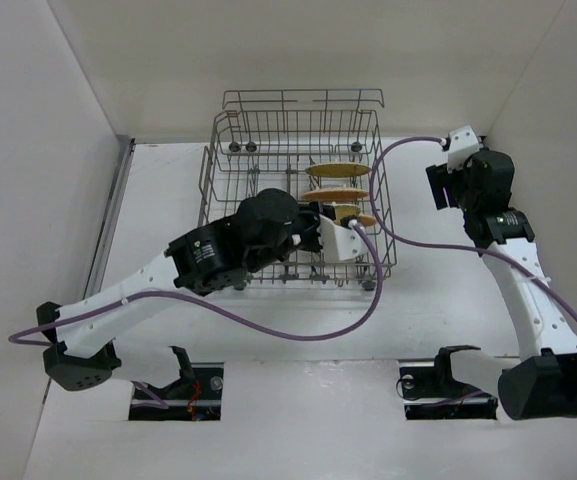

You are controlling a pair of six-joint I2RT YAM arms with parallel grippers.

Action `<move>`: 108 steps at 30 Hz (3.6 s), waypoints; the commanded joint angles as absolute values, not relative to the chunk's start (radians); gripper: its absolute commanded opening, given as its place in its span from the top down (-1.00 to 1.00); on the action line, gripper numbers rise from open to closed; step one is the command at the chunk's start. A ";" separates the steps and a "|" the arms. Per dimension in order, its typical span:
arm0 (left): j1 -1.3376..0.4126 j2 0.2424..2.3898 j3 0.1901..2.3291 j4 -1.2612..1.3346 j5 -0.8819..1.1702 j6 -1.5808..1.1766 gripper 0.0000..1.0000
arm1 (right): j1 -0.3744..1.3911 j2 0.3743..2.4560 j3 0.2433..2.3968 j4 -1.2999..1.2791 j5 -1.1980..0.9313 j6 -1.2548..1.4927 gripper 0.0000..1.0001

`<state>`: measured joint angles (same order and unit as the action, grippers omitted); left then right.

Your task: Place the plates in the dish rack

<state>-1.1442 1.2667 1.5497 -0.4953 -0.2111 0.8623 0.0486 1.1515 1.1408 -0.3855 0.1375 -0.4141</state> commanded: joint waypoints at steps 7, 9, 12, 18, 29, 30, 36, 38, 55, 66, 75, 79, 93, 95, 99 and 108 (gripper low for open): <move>-1.243 1.236 1.506 -0.250 -0.304 1.031 1.00 | 0.027 1.095 1.103 -0.345 0.120 -0.379 -0.55; -1.265 1.249 1.503 -0.242 -0.310 1.037 1.00 | 0.016 1.094 1.094 -0.342 0.112 -0.371 -0.55; -1.279 1.267 1.499 -0.226 -0.311 1.031 1.00 | -0.002 1.091 1.086 -0.337 0.103 -0.345 -0.58; -1.285 1.307 1.494 -0.195 -0.282 1.008 1.00 | -0.053 1.074 1.078 -0.339 0.065 -0.301 -0.74; -1.254 1.367 1.496 -0.179 -0.224 0.924 1.00 | -0.185 1.040 1.101 -0.402 -0.061 -0.201 -1.00; -1.251 1.371 1.496 -0.178 -0.219 0.916 1.00 | -0.186 1.037 1.101 -0.405 -0.063 -0.201 -1.00; -1.228 1.379 1.483 -0.178 -0.193 0.871 1.00 | -0.208 1.028 1.095 -0.417 -0.074 -0.192 -1.00; -1.217 1.379 1.474 -0.178 -0.181 0.859 1.00 | -0.222 1.025 1.094 -0.422 -0.086 -0.189 -1.00; -1.164 1.307 1.299 -0.114 -0.100 0.873 1.00 | -0.251 0.991 1.057 -0.454 -0.095 -0.170 -1.00; -1.124 1.282 1.308 -0.132 -0.037 0.933 1.00 | -0.226 1.006 1.058 -0.451 -0.064 -0.127 -1.00; -1.091 1.259 1.256 -0.115 0.040 1.011 1.00 | -0.220 1.023 1.066 -0.448 -0.058 -0.103 -1.00; -1.075 1.261 1.256 -0.120 0.063 1.015 1.00 | -0.217 1.019 1.058 -0.452 -0.055 -0.095 -1.00; -1.032 1.284 1.250 -0.103 0.136 1.008 1.00 | -0.217 0.991 1.025 -0.451 -0.041 -0.097 -1.00; -1.022 1.290 1.247 -0.098 0.150 1.006 1.00 | -0.217 0.989 1.025 -0.451 -0.040 -0.098 -1.00; -1.012 1.304 1.250 -0.091 0.173 1.005 1.00 | -0.217 0.994 1.026 -0.454 -0.040 -0.100 -1.00; -0.984 1.328 1.292 -0.097 0.207 1.014 1.00 | -0.217 1.012 1.028 -0.446 -0.041 -0.095 -1.00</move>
<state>-0.9974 1.3354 1.2507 -0.1703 0.1665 0.9939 -0.2214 1.0142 1.0237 -0.4759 -0.0517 -0.1108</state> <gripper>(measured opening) 0.062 0.998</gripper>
